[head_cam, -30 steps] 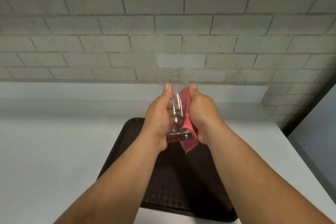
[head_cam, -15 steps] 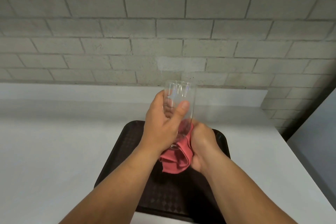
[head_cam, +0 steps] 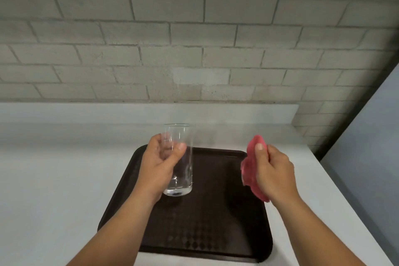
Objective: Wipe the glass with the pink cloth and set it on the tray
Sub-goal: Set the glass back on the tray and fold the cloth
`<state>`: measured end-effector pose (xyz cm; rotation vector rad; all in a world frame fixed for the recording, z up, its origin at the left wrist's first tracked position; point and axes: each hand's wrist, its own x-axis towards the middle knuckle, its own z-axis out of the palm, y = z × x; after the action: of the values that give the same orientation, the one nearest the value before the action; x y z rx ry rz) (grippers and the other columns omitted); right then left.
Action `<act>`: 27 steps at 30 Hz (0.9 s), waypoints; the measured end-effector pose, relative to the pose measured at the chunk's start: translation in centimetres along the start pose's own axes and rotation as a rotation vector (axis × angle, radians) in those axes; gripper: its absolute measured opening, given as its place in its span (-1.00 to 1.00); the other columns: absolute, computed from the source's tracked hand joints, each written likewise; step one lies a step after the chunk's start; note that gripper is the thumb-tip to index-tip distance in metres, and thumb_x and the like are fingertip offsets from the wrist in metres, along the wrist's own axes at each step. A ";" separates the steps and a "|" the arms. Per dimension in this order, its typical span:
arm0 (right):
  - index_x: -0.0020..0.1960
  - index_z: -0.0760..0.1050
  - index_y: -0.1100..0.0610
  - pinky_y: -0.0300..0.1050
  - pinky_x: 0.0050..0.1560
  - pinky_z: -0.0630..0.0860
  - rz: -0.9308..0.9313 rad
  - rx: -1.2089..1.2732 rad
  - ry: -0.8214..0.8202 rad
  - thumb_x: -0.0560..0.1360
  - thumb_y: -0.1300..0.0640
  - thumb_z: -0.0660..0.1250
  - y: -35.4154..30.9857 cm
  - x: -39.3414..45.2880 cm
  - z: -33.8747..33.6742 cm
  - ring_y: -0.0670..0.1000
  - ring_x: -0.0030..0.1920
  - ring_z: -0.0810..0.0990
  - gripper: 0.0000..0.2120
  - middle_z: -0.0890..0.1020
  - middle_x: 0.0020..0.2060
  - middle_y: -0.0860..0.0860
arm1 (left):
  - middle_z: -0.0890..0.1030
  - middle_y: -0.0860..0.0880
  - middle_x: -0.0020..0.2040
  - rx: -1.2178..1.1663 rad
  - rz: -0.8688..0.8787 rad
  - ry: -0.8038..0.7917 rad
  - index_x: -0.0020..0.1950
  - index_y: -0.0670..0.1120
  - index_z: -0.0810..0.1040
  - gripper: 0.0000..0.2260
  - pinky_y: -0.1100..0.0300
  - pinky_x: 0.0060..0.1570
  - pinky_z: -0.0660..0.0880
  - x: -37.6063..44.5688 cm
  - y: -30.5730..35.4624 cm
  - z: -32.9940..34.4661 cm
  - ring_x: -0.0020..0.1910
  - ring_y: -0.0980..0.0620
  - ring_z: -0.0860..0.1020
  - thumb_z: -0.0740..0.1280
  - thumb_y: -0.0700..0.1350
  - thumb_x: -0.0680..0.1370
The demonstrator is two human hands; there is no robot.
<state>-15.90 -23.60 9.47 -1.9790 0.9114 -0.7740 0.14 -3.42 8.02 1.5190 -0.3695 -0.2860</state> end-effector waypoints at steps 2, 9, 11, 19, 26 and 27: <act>-0.24 0.48 0.07 -0.08 -0.28 0.39 -0.143 -0.189 0.023 0.69 -0.08 0.08 1.9 0.1 -1.2 0.01 -0.29 0.58 -0.58 0.61 -0.37 0.00 | 0.75 0.06 0.10 0.032 -0.018 -0.033 0.31 0.20 0.53 -0.38 0.13 0.15 0.58 -0.5 -1.3 -0.7 0.09 0.09 0.72 0.60 0.18 0.28; 0.13 0.52 0.22 -0.03 -0.20 0.39 -0.156 -0.409 0.012 0.70 0.08 0.12 7.4 -1.2 -3.2 0.18 -0.17 0.55 -0.74 0.56 -0.19 0.04 | 0.64 -0.07 0.31 0.098 -0.060 -0.138 0.32 0.11 0.54 -0.30 0.02 0.36 0.53 -2.9 -4.7 -1.7 0.34 -0.04 0.63 0.71 -0.34 0.32; 0.31 0.47 0.23 0.00 -0.15 0.46 -0.109 -0.440 -0.023 0.70 0.08 0.11 8.4 -1.6 -3.4 0.23 -0.07 0.63 -0.68 0.61 -0.03 0.11 | 0.61 -0.11 0.34 0.104 -0.078 -0.144 0.36 0.03 0.52 -0.32 -0.05 0.43 0.50 -3.3 -5.2 -1.7 0.41 -0.09 0.59 0.64 -0.43 0.37; 0.68 -0.10 -0.06 0.55 0.48 -0.10 0.319 -0.827 -0.484 0.69 -0.04 -0.07 11.6 -2.9 -2.5 0.41 0.63 -0.20 -0.42 -0.15 0.70 -0.02 | 0.54 -0.11 0.41 0.103 -0.113 -0.167 0.45 0.01 0.44 -0.25 -0.12 0.54 0.39 -3.2 -5.5 -1.5 0.50 -0.12 0.50 0.68 -0.32 0.36; 0.48 0.36 -0.03 0.34 0.44 0.31 0.190 -0.825 -0.191 0.64 -0.13 0.01 12.5 -2.8 -4.1 0.25 0.50 0.39 -0.53 0.37 0.57 0.09 | 0.52 0.00 0.49 0.085 -0.181 -0.102 0.57 0.00 0.37 -0.13 -0.14 0.54 0.36 -5.4 -4.7 -2.3 0.44 0.02 0.53 0.69 0.08 0.35; 0.35 0.46 0.00 0.22 0.28 0.49 0.192 -0.774 -0.110 0.62 -0.11 0.06 12.9 -2.5 -4.7 0.22 0.29 0.54 -0.60 0.54 0.39 0.10 | 0.59 -0.06 0.41 0.112 -0.179 -0.017 0.50 -0.03 0.45 -0.19 -0.12 0.47 0.43 -5.9 -4.5 -2.5 0.38 -0.06 0.58 0.63 0.13 0.31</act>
<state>-24.98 -28.84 0.31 -2.4940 1.4539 -0.1938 -4.05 1.13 3.14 1.6638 -0.2671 -0.4250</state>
